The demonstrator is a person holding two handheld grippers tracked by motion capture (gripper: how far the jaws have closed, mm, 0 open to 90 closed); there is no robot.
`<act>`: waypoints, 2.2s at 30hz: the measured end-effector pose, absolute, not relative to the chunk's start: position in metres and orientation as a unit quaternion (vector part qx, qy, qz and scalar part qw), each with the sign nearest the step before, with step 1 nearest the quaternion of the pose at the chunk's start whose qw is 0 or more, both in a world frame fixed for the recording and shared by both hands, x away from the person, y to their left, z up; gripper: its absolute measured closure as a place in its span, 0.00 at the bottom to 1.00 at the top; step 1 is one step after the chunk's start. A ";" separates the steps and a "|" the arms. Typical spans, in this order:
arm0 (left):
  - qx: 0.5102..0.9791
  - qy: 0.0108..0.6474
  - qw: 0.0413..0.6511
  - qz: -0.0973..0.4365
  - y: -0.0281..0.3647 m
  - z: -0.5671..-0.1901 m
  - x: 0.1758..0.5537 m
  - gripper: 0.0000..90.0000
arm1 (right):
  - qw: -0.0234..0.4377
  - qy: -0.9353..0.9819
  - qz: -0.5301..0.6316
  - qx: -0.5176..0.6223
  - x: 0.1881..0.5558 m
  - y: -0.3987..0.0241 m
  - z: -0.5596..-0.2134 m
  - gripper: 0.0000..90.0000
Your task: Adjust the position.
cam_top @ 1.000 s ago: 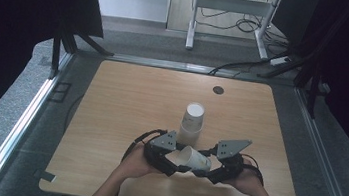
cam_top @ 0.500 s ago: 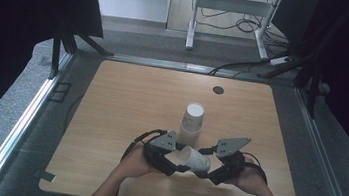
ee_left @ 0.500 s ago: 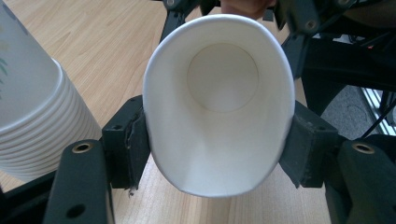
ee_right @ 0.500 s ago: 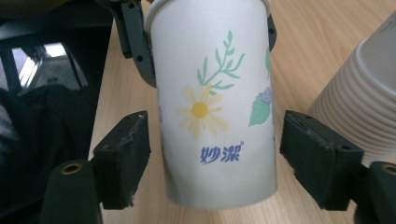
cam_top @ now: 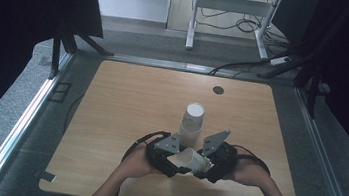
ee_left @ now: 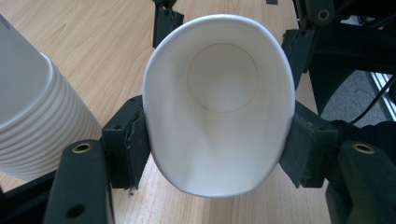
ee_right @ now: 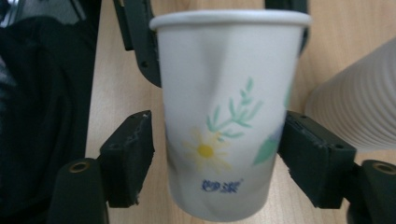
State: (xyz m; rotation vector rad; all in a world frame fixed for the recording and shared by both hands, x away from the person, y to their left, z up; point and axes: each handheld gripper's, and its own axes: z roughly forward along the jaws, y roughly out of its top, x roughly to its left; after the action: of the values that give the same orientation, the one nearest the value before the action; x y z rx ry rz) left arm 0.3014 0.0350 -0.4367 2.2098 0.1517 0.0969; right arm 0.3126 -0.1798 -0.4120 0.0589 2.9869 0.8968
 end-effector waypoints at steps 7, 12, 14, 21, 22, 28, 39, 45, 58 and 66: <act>0.894 0.060 0.442 0.041 0.033 -0.437 0.300 0.36 | 0.016 0.967 0.253 0.005 0.314 -0.170 -0.412 0.40; 0.892 0.060 0.446 0.040 0.035 -0.437 0.301 0.36 | 0.017 0.965 0.262 0.010 0.314 -0.172 -0.412 0.42; 0.889 0.064 0.453 0.036 0.036 -0.437 0.301 0.35 | 0.017 0.961 0.276 0.012 0.313 -0.174 -0.413 0.42; 0.879 0.079 0.469 0.024 0.039 -0.437 0.304 0.26 | 0.021 0.941 0.335 0.036 0.311 -0.190 -0.416 0.42; 0.877 0.082 0.473 0.022 0.039 -0.437 0.304 0.25 | 0.022 0.936 0.348 0.040 0.311 -0.193 -0.418 0.42; 0.867 0.085 0.490 0.012 0.040 -0.434 0.304 0.24 | 0.023 0.909 0.410 0.065 0.308 -0.206 -0.430 0.42; 0.864 0.085 0.496 0.007 0.039 -0.434 0.305 0.24 | 0.024 0.864 0.496 0.078 0.301 -0.210 -0.456 0.42; 0.864 0.082 0.497 0.012 0.039 -0.432 0.304 0.26 | 0.022 0.854 0.514 0.079 0.300 -0.207 -0.459 0.42; 0.870 0.072 0.487 0.022 0.038 -0.431 0.302 0.35 | 0.010 0.857 0.509 0.082 0.303 -0.203 -0.461 0.39; 0.881 0.076 0.466 0.040 0.042 -0.426 0.303 0.35 | 0.011 0.873 0.477 0.101 0.305 -0.203 -0.463 0.21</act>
State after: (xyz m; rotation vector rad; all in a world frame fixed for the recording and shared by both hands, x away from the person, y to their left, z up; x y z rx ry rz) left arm 0.3031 0.0421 -0.4264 2.1625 0.1866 0.0986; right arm 0.3047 -0.2028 -0.4629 0.3144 2.7222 1.4892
